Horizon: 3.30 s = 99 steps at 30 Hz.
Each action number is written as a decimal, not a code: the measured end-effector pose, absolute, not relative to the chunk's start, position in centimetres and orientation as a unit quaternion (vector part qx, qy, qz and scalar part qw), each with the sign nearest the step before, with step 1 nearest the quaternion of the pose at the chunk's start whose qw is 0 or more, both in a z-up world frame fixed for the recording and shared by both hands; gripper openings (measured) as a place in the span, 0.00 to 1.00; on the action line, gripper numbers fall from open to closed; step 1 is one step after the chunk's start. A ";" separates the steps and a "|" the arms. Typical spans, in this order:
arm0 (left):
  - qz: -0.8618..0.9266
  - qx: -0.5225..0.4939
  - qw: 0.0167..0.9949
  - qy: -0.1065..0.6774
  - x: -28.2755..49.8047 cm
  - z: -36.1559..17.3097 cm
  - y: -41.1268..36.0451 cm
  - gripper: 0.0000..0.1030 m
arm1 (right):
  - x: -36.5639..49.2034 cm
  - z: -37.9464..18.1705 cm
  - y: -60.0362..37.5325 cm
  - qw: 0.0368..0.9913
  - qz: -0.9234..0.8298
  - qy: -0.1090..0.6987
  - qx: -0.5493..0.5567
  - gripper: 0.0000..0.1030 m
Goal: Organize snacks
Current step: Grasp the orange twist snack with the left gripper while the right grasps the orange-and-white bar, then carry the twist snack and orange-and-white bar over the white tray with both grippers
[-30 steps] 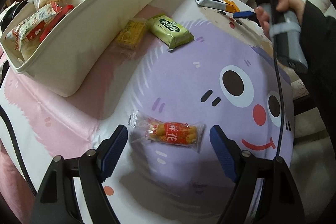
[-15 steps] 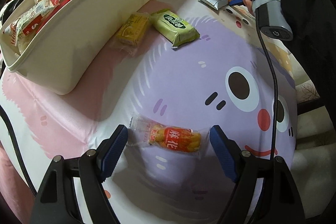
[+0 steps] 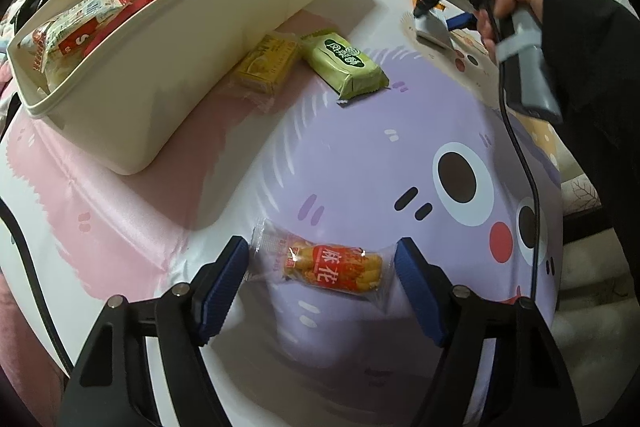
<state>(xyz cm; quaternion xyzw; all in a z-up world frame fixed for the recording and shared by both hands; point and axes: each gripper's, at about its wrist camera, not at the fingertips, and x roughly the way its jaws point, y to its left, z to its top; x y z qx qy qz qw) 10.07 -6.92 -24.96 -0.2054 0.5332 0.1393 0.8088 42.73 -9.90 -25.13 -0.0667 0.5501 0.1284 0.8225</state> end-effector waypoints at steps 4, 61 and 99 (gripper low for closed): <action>0.141 -0.204 0.813 0.527 10.0 -24.9 -6.6 0.68 | 41.5 -24.8 -10.3 0.826 0.134 0.540 -0.087 0.32; 0.029 -0.064 0.875 0.479 7.8 -8.5 -0.3 0.59 | 15.4 -15.8 -14.8 0.742 0.260 0.618 0.034 0.31; -0.113 -0.012 0.869 0.481 11.5 -9.1 20.0 0.86 | 13.3 -15.2 0.5 0.801 0.179 0.519 0.237 0.42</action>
